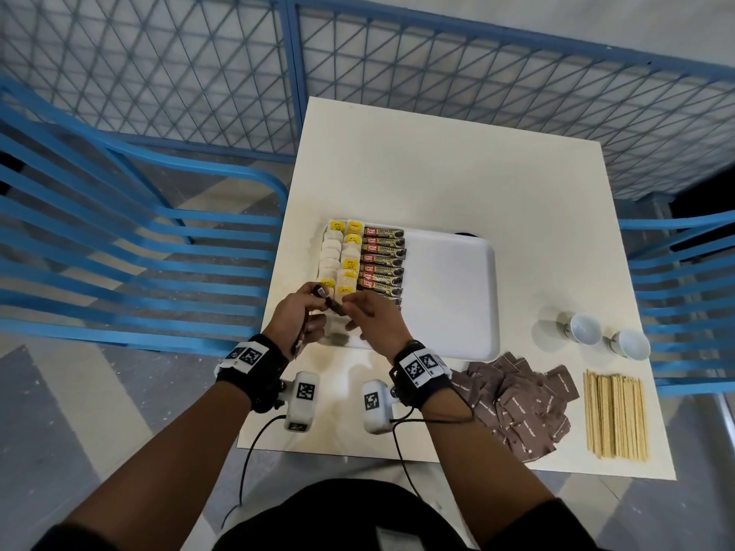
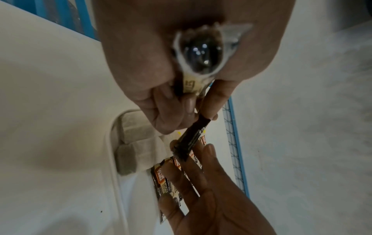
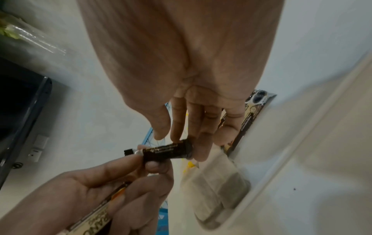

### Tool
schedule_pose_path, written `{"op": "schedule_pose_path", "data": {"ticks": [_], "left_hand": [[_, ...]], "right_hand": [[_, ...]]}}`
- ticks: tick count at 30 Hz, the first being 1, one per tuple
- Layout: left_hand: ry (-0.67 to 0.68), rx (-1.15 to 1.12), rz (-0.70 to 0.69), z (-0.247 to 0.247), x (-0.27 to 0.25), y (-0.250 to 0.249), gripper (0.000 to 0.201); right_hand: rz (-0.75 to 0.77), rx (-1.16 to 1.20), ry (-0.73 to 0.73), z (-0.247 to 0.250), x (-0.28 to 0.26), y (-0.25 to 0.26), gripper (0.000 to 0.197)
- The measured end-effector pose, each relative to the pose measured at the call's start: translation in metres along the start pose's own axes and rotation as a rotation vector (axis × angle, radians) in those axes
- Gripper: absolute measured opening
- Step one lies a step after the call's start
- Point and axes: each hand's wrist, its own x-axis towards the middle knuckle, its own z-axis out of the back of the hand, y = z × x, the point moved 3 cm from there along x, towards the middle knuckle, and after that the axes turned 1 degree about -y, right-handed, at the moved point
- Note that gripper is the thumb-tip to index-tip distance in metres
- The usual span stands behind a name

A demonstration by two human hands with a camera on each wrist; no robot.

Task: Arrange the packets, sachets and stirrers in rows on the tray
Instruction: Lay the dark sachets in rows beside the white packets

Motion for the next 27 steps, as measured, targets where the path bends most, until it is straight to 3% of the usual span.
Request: {"op": "schedule_pose_path", "data": {"ticks": [4,8,10,14,21,27], "left_hand": [[0.032,-0.01,0.025,-0.002,-0.001,0.0,0.011],[-0.009,0.079,0.02,-0.002,0.002,0.001,0.014],[-0.047,0.144,-0.006,-0.001,0.004,0.003,0.009],[-0.054,0.257,-0.062,0.003,0.007,0.003,0.021],[-0.114,0.27,-0.134,0.004,0.002,0.001,0.029],[-0.117,0.225,-0.163,0.005,0.003,-0.002,0.01]], "right_hand": [[0.016,-0.068,0.005,0.005,0.002,-0.001,0.016],[0.011,0.003,0.011,0.008,0.001,0.0,0.006],[0.032,0.078,-0.031,0.011,-0.001,0.0,0.019],[0.052,0.216,-0.087,0.021,-0.002,0.002,0.029],[0.086,0.207,-0.179,0.031,-0.001,0.0,0.026],[0.036,0.419,-0.185,0.034,-0.003,-0.003,0.022]]}}
